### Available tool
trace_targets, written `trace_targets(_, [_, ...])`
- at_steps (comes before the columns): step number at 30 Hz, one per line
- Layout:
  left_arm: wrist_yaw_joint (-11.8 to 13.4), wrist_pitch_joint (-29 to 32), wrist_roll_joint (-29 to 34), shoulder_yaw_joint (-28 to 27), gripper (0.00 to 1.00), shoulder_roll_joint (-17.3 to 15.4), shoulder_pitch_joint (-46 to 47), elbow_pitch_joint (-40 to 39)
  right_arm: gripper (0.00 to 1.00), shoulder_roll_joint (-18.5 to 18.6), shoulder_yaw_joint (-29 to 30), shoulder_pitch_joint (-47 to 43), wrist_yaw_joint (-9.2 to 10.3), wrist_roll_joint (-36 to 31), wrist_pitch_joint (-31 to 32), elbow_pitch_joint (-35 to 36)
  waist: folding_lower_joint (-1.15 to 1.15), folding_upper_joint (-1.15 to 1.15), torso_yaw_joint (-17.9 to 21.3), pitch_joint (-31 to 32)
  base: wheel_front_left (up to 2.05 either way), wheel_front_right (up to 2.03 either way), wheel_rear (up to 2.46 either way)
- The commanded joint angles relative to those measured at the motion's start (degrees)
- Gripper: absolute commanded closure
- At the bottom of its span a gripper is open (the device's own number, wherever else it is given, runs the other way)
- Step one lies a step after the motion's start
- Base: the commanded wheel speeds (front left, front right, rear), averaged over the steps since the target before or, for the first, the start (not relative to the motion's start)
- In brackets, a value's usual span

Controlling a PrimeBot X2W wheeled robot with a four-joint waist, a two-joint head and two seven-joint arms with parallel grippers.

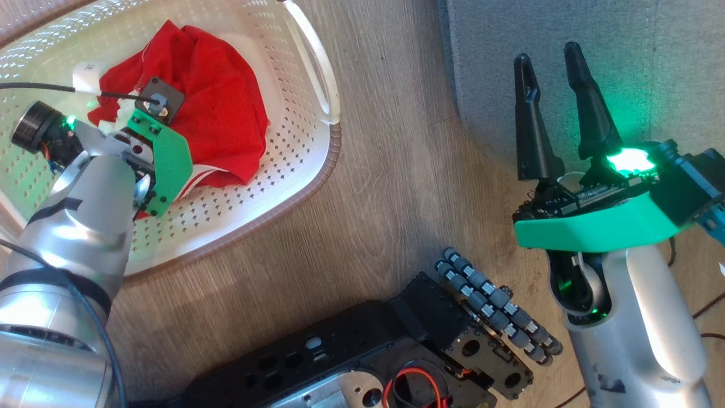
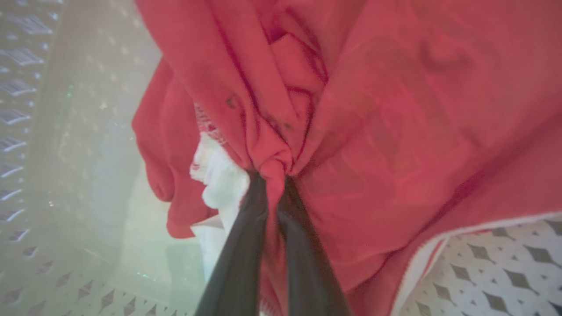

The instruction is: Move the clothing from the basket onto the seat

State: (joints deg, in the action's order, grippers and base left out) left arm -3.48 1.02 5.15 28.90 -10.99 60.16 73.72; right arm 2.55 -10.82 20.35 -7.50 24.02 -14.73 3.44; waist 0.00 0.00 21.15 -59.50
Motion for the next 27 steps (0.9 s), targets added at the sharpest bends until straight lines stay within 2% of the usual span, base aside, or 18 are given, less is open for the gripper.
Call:
trace_targets(1, [-0.52,0.21,-0.35,-0.58,1.00,-1.35,-1.64,0.22,0.00,0.33,-0.81,-2.73,0.01,0.80,-0.27,0.49,0.00,0.00,0.01,0.08,0.00,0.00,0.00])
trace_targets(15, [0.72,-3.55,-3.84,-1.89,1.00,-2.50,-2.78,0.23,0.00,0.32,-1.36,2.29,0.01,1.20,-0.27,-1.04,0.00,0.00,1.27,4.67,0.00,0.00,0.00])
trace_targets(19, [1.20,-6.15,-5.73,-2.81,1.00,-0.38,-4.99,0.23,0.00,0.32,-0.23,2.75,0.01,-0.38,-0.27,-2.07,0.00,0.00,-0.81,8.96,0.00,0.00,0.00])
trace_targets(23, [1.61,-11.38,-7.90,-3.69,1.00,3.12,-7.45,0.23,0.00,0.32,1.48,2.38,0.01,-2.60,-0.27,-3.20,0.00,0.00,-4.35,14.83,0.00,0.00,0.00])
trace_targets(27, [1.53,-13.44,-9.09,-4.11,1.00,4.60,-8.86,0.23,0.00,0.32,1.64,2.07,0.01,-4.16,-0.27,-3.91,0.00,0.00,-6.02,18.35,0.00,0.00,0.00])
